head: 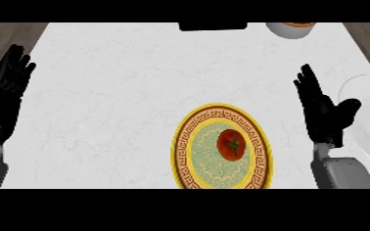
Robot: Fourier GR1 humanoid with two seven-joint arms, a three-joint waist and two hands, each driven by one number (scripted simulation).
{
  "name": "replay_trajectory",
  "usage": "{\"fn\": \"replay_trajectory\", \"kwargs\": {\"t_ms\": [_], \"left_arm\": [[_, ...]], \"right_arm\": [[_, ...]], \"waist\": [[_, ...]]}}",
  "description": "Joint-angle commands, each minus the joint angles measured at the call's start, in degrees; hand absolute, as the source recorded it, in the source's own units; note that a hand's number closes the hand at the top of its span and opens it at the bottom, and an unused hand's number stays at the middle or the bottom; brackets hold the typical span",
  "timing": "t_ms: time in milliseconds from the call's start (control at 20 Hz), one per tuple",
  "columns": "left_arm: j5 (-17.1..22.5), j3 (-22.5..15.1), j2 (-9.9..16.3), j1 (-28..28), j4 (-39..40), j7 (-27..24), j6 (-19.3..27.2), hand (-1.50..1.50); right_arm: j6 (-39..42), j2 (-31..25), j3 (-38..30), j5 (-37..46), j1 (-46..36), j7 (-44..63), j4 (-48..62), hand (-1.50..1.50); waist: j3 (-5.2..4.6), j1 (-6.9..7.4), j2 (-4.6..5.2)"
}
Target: Pick the tomato from the plate and place it in the plate
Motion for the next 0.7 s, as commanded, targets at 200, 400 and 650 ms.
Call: {"fn": "replay_trajectory", "kwargs": {"t_ms": [200, 400, 650], "left_arm": [[-1.7, -8.1, -0.5, -5.1, -5.7, -4.4, -7.8, 0.0], [-2.4, -13.0, -2.1, -7.2, -5.5, -4.4, -10.6, 0.0], [-3.1, -15.3, -4.0, -6.4, -3.5, -5.6, -11.5, 0.0]], "right_arm": [[23.3, 1.4, 14.1, -8.4, -5.9, 17.6, 11.0, -1.5], [37.4, -9.4, 26.1, 4.4, -16.1, 15.4, 8.6, -1.5], [47.1, -12.8, 32.4, 12.8, -29.7, 10.3, 7.5, -1.5]], "waist": [[-1.54, 6.26, 4.2], [-1.93, 7.43, 3.86], [-1.77, 5.98, 2.69]]}}
